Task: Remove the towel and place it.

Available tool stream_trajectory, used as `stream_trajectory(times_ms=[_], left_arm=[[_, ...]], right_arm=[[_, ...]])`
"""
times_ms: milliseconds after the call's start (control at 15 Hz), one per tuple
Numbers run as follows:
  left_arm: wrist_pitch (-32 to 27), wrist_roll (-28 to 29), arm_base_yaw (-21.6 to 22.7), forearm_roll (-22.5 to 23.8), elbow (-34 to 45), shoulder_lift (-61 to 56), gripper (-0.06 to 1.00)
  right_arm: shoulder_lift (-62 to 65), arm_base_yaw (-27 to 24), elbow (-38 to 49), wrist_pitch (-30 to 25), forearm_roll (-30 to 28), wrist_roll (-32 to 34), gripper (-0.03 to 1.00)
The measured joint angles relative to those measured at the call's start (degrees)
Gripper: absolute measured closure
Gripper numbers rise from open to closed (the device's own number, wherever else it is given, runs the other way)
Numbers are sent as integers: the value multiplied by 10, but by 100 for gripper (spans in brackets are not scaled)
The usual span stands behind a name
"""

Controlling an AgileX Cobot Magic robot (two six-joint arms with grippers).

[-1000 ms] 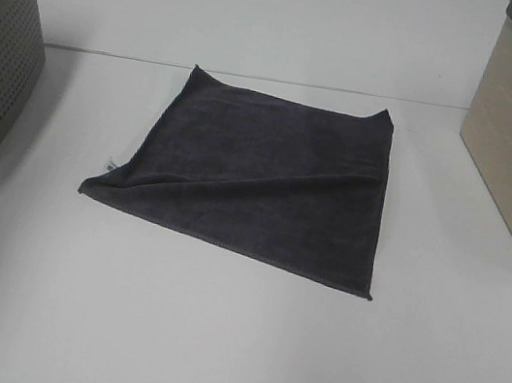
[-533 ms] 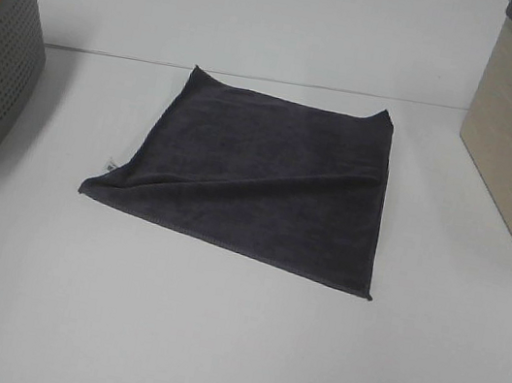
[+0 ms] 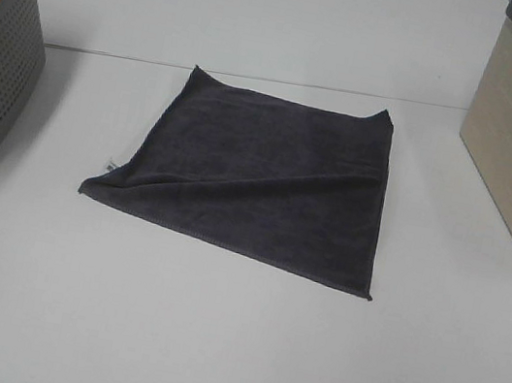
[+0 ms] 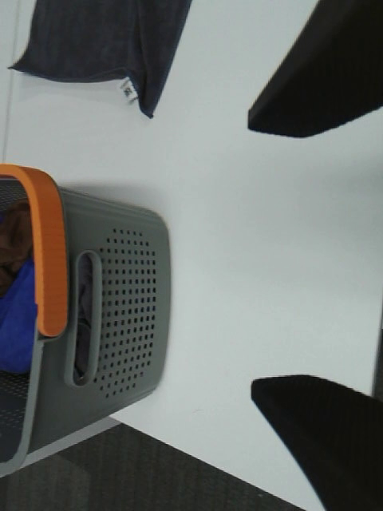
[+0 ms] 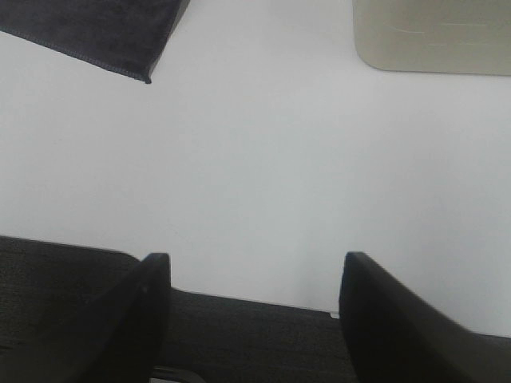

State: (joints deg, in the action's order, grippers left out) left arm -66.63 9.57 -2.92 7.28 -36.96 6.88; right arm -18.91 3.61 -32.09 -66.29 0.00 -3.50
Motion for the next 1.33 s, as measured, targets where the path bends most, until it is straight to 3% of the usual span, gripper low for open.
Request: stream_trajectory(times_ms=[400,1333], left_arm=[[57,0,0,2,71,-72,18],[64,-14,0,2,76,-72,18]], right_arm=[[85,0,22,39,11,-30,35],[191,0,34,60,25,-30,35]])
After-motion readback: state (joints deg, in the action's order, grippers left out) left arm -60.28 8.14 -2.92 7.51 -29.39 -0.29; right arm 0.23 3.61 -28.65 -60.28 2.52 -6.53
